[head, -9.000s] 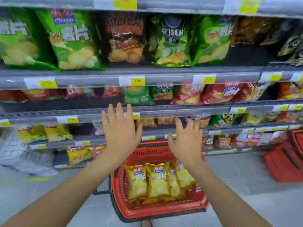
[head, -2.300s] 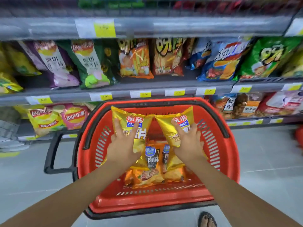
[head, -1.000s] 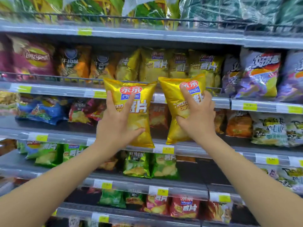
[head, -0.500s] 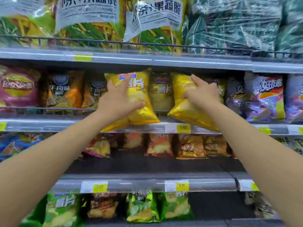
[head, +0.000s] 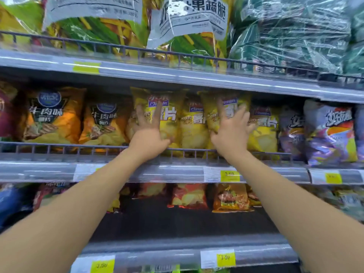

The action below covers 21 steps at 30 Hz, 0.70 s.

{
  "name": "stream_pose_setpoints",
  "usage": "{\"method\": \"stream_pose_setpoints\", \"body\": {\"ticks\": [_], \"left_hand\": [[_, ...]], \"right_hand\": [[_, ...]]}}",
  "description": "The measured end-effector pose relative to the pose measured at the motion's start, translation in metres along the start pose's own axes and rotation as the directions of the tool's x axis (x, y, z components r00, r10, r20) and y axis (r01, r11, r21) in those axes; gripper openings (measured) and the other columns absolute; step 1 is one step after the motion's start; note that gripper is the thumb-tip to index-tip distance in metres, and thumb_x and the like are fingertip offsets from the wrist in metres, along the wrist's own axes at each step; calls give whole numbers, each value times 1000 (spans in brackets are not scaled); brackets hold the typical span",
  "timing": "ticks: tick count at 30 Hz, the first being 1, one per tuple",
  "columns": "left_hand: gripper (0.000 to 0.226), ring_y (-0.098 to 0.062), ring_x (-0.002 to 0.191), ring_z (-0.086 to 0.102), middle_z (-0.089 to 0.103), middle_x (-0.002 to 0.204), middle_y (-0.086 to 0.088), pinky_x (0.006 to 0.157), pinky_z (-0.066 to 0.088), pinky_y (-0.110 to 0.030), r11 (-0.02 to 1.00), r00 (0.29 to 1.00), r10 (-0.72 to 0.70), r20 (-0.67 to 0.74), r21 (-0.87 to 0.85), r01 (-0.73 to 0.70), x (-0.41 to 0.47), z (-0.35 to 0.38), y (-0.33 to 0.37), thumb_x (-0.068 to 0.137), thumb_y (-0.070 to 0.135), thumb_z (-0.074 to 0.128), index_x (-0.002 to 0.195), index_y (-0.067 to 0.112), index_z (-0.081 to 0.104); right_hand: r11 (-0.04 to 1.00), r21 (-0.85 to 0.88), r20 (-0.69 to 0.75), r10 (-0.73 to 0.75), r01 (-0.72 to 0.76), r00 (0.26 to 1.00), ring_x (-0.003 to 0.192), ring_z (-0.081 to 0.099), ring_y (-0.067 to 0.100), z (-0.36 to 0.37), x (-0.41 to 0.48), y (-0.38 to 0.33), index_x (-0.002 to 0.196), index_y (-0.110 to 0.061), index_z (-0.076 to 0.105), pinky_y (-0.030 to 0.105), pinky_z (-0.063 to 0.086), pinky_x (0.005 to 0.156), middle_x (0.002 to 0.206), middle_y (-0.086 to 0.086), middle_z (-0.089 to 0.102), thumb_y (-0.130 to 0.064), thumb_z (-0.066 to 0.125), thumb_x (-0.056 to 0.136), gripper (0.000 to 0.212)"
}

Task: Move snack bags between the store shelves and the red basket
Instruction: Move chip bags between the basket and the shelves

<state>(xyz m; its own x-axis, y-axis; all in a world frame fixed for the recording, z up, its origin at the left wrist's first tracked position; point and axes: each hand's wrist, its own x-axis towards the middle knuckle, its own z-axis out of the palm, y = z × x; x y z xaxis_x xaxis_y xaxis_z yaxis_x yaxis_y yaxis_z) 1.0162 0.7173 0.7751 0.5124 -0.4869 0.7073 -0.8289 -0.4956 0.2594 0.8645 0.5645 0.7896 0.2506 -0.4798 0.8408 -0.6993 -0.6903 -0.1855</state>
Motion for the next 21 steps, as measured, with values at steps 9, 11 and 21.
{"method": "stream_pose_setpoints", "body": {"ticks": [9, 11, 21], "left_hand": [[104, -58, 138, 10, -41, 148, -15, 112, 24, -51, 997, 993, -66, 93, 44, 62, -3, -7, 5, 85, 63, 54, 141, 45, -31], [101, -53, 141, 7, -36, 151, -17, 114, 16, -55, 989, 993, -93, 69, 125, 84, -8, -11, 9, 83, 74, 45, 142, 43, -31], [71, -47, 134, 31, 31, 147, -30, 107, 28, -58, 934, 971, 96, -217, 356, -12, -127, 6, 66, 86, 56, 54, 142, 13, 41]], "right_hand": [[985, 168, 99, 15, -31, 995, 141, 9, 45, 14, -9, 17, 148, -41, -17, 54, 25, 107, 155, 27, -5, -66, 43, 88, 89], [984, 180, 116, -10, -11, 993, 141, 8, 45, 8, -16, 24, 149, -40, -15, 54, 21, 109, 156, 27, -4, -69, 39, 88, 87], [959, 120, -31, -255, 257, 966, 124, 38, 45, -13, -129, 79, 138, -15, 43, 56, 38, 91, 137, 30, 39, -39, 65, 78, 68]]}}
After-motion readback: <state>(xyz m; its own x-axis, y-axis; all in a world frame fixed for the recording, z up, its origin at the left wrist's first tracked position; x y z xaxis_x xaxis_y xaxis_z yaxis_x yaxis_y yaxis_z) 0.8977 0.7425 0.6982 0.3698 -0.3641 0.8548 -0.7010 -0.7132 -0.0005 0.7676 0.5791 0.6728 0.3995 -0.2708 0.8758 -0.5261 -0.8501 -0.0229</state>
